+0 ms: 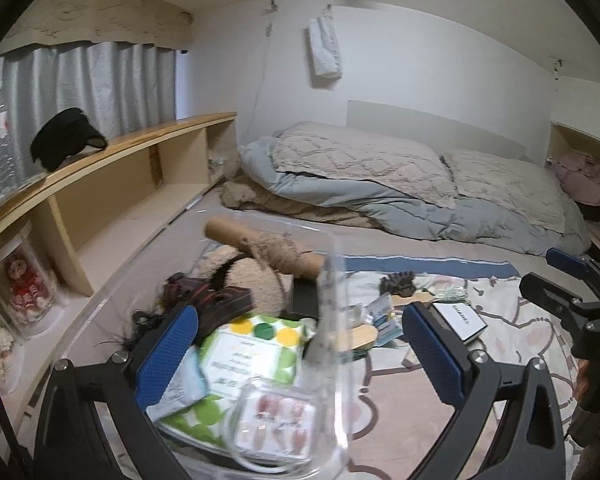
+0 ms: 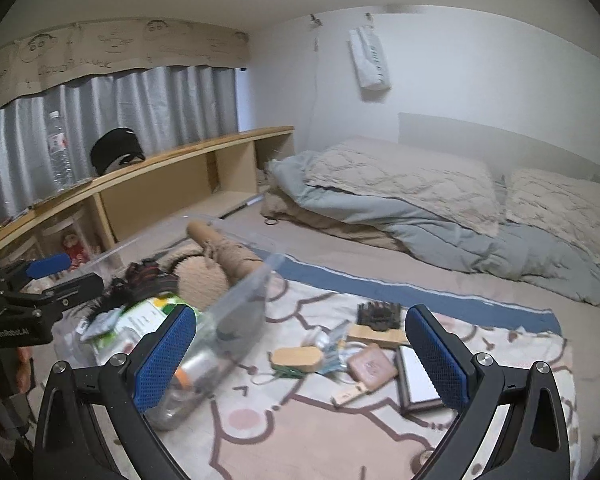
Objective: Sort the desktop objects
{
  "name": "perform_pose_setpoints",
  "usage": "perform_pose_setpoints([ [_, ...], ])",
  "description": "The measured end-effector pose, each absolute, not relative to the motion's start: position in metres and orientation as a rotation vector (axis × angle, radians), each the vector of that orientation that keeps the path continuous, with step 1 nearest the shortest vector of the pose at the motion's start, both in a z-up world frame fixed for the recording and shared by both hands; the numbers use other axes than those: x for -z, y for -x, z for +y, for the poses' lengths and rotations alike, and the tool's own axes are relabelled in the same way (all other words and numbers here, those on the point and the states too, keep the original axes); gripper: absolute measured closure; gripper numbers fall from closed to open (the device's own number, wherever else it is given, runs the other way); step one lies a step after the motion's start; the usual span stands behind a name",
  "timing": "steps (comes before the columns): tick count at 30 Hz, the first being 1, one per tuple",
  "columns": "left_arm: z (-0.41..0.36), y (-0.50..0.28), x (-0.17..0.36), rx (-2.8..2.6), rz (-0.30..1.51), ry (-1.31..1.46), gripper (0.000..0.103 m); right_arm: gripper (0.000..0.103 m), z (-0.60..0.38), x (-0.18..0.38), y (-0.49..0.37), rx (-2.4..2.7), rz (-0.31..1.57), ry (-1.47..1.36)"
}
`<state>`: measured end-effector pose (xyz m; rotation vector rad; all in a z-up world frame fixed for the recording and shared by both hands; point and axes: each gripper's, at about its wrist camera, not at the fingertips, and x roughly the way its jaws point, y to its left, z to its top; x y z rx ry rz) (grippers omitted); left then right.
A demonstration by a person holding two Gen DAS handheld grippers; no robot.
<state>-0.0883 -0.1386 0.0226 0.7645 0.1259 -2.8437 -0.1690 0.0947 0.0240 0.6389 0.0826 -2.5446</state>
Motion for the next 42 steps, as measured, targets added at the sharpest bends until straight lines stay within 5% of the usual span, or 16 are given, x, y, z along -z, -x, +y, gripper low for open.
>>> perform_pose_setpoints([
  [20, -0.059, 0.15, -0.002, 2.97, 0.187, -0.842, 0.0, 0.0, 0.162, 0.006, 0.188, 2.664, 0.017, -0.777],
  [30, -0.036, 0.169, 0.012, 2.977, 0.047, -0.856, 0.001, 0.0, 0.178, 0.042, 0.224, 2.56, -0.188, -0.997],
  [32, -0.036, 0.171, 0.015, 2.978, 0.03, -0.859, 0.005, 0.006, 0.178, 0.053, 0.234, 2.539, -0.235, -1.049],
  [37, -0.039, 0.176, 0.021, 2.97, 0.023, -0.877, 0.009, 0.049, 0.169, 0.081, 0.261, 2.474, -0.294, -1.158],
  [42, -0.043, 0.18, 0.024, 2.975, 0.043, -0.894, 0.01, 0.063, 0.152, 0.115, 0.289, 2.41, -0.332, -1.264],
])
